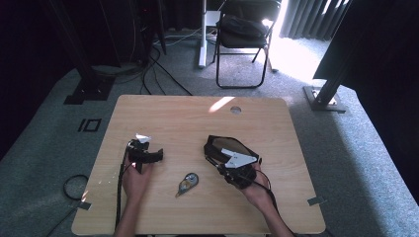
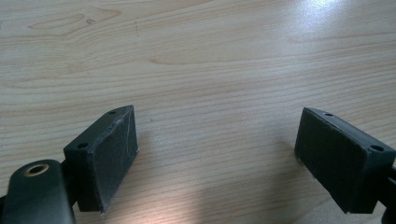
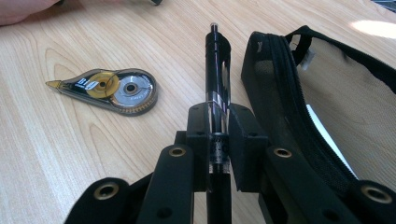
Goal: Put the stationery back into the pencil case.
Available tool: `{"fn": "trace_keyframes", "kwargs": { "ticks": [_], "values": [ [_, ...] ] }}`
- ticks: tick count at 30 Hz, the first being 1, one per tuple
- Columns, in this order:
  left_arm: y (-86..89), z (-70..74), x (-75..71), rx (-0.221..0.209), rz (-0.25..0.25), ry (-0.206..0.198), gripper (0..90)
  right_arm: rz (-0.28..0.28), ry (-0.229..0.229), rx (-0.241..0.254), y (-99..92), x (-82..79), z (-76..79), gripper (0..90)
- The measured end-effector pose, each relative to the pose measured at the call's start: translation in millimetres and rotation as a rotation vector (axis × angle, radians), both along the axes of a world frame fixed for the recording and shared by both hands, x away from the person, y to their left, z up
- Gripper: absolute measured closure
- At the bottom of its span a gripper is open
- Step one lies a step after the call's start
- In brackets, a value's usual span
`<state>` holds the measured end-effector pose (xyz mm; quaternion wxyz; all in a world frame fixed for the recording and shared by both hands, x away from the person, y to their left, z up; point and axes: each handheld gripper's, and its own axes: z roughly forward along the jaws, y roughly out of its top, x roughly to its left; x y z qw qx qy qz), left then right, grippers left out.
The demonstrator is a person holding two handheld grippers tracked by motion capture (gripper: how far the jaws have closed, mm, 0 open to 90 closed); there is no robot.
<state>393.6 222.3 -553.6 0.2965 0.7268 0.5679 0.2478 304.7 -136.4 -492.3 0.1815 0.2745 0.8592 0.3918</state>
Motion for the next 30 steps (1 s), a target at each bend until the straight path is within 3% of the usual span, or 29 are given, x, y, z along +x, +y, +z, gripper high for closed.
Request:
{"fn": "trace_keyframes", "kwargs": {
  "ticks": [30],
  "values": [
    [0.0,0.0,0.0,0.000,0.000,0.000,13.4,-0.014,-0.030,0.015,-6.8,-0.9,11.1,79.6]
  ]
}}
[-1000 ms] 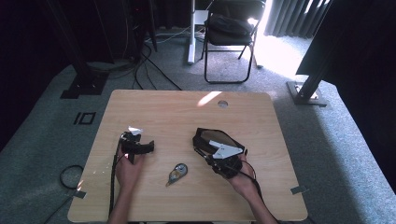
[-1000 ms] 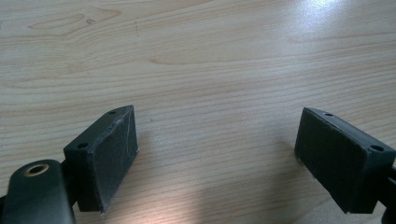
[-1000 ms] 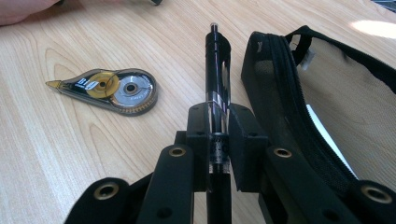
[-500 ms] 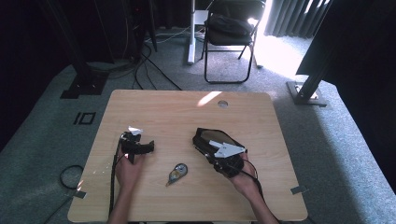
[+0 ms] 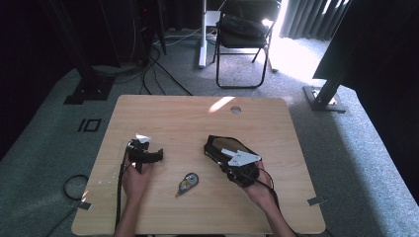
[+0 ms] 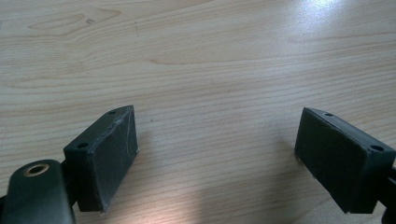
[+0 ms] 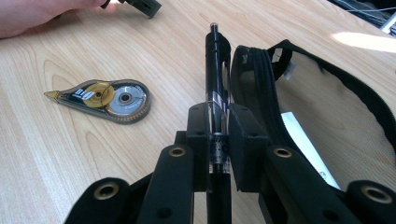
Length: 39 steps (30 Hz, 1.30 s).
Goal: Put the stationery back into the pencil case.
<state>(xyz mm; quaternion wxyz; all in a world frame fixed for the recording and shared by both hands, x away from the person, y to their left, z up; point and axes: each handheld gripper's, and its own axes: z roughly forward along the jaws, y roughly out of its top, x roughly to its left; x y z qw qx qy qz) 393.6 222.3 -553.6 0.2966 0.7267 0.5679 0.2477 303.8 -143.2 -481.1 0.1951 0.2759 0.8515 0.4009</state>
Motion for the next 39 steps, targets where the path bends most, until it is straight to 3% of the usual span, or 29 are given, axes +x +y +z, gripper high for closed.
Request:
{"fn": "trace_keyframes", "kwargs": {
  "ticks": [39],
  "values": [
    [0.0,0.0,0.0,0.000,0.000,0.000,13.4,-0.035,-0.037,0.018,-13.5,2.8,14.1,79.6]
  ]
}}
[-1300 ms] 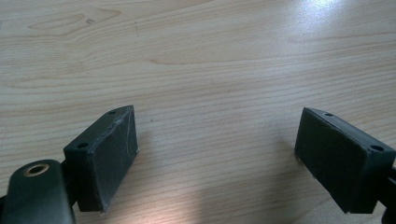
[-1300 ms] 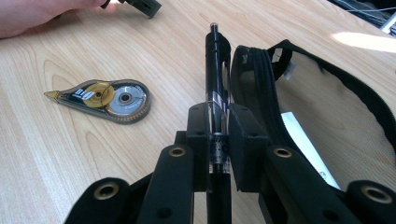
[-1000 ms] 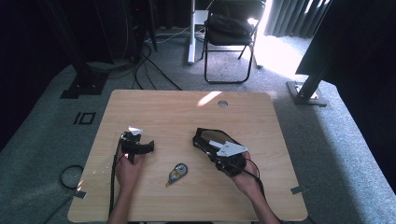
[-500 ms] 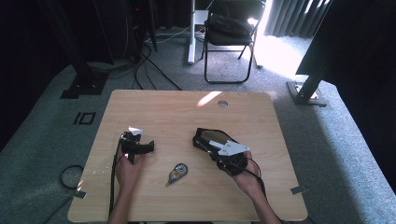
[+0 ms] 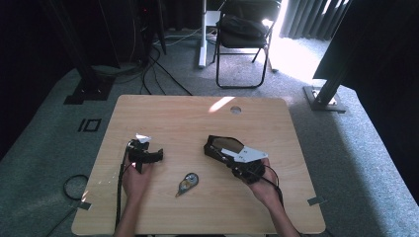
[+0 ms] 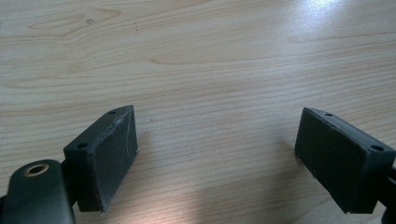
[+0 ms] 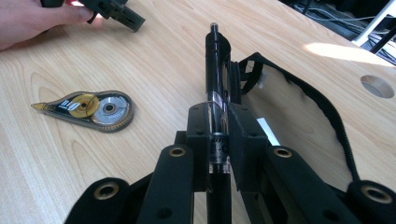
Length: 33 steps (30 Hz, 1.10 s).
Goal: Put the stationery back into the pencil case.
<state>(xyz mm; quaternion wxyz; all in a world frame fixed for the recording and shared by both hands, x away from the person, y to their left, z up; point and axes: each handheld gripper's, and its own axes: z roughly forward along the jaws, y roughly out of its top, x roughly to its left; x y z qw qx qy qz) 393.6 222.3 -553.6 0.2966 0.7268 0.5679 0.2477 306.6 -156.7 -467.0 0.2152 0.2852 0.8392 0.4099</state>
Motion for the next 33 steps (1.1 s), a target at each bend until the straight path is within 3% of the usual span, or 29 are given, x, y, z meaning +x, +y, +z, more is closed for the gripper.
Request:
{"fn": "trace_keyframes", "kwargs": {
  "ticks": [33],
  "values": [
    [0.0,0.0,0.0,0.000,0.000,0.000,13.4,-0.050,-0.023,0.022,-16.2,10.4,9.7,79.6]
  ]
}}
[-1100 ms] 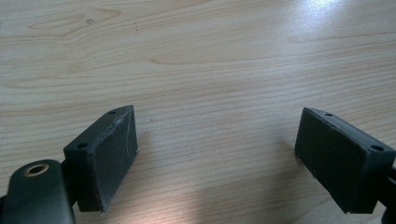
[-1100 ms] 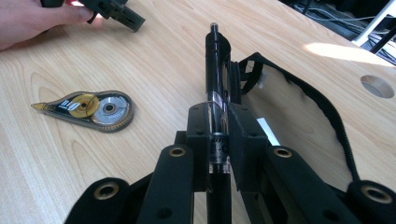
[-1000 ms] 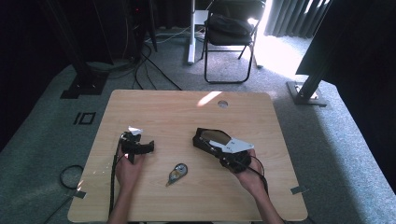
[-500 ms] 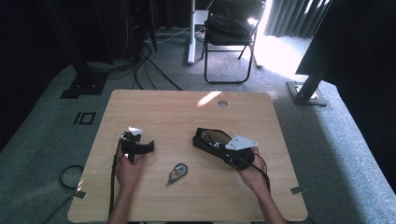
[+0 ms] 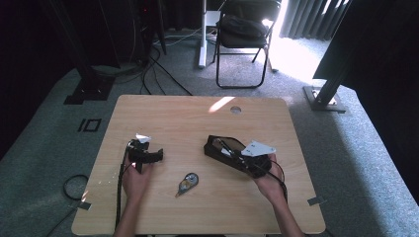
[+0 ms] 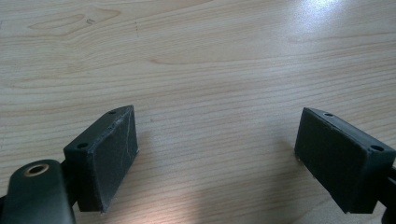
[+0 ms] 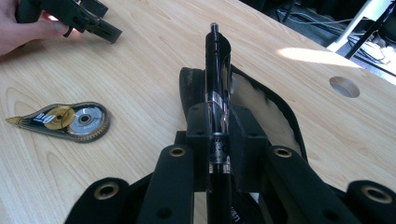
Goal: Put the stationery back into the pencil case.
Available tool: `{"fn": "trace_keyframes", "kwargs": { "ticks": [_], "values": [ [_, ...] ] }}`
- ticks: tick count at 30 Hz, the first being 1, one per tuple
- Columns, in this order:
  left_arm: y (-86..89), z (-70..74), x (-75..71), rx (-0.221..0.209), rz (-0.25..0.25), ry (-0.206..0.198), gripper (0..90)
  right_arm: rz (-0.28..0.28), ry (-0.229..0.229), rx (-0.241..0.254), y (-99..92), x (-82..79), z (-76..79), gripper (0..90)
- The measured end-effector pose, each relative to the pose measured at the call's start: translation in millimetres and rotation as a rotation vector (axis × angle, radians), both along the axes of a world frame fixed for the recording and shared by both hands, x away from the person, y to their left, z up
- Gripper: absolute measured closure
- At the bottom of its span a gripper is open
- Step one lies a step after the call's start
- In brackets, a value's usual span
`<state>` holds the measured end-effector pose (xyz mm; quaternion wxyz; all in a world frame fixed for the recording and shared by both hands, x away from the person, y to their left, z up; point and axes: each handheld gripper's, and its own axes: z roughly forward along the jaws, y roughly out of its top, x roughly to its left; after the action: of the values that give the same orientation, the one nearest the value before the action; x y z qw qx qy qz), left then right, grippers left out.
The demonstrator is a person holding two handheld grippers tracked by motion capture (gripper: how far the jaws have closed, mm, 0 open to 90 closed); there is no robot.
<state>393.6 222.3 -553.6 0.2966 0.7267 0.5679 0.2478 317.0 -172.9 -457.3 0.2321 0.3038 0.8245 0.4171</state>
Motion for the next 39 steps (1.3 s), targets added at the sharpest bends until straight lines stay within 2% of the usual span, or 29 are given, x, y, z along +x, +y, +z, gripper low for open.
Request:
{"fn": "trace_keyframes", "kwargs": {
  "ticks": [13,39],
  "values": [
    [0.0,0.0,0.0,0.000,0.000,0.000,13.4,-0.011,0.002,0.012,-2.8,5.6,1.1,79.6],
    [0.0,0.0,0.0,0.000,0.000,0.000,13.4,-0.012,0.011,0.003,-6.1,21.0,1.2,79.6]
  ]
}}
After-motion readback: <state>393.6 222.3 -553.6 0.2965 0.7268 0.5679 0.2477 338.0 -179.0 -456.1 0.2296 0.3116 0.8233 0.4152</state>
